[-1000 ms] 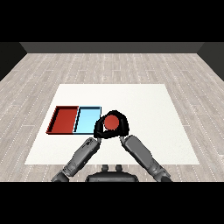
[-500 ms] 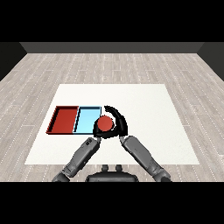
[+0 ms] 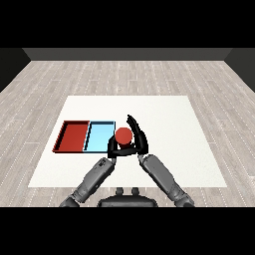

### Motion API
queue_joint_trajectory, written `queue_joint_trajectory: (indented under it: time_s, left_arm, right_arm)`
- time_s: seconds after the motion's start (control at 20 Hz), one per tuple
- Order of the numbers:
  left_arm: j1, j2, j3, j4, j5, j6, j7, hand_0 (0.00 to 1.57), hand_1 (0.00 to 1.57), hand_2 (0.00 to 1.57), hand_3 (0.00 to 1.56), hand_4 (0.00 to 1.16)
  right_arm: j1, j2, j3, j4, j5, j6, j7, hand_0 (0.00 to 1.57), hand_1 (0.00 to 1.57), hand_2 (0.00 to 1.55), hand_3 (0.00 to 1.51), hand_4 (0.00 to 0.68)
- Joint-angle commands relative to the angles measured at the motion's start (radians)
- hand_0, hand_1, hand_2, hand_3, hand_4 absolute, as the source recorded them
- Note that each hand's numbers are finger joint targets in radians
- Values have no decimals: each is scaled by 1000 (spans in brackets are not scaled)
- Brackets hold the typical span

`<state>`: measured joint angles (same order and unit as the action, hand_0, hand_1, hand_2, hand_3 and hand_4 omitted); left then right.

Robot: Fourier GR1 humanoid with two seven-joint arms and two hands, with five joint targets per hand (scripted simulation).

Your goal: Pick the red can and put it in the red box

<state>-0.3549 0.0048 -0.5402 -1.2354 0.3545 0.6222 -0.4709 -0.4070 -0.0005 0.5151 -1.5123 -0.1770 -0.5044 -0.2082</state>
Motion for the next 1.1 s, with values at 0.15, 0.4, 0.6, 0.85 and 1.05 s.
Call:
queue_joint_trajectory:
  time_s: [0.15, 0.4, 0.6, 0.85, 1.05]
  left_arm:
    - [-45, -5, 43, 69, 15, -23, -20, 1571, 1571, 1571, 1468, 1131]
    - [-18, 9, 124, 2, -52, -71, 28, 1571, 1571, 1559, 1460, 1134]
    - [-6, 38, 122, -79, -94, -29, 114, 1571, 1571, 1568, 1472, 1126]
    - [10, 117, 244, -35, -65, -100, 32, 1571, 1571, 1571, 1480, 1133]
    - [-39, 218, 306, -83, -84, -77, 179, 1571, 1571, 1571, 1476, 1136]
  right_arm:
    - [79, -16, -43, -121, -2, 53, 44, 0, 0, 0, 0, 0]
    - [125, -33, -82, -164, 4, 117, 23, 0, 0, 0, 0, 0]
    - [241, -72, -127, -294, -56, 158, 9, 0, 0, 0, 0, 0]
    - [332, -179, -248, -356, -120, 241, -16, 0, 0, 0, 0, 0]
    - [483, -212, -256, -449, -138, 268, -34, 0, 0, 0, 0, 0]
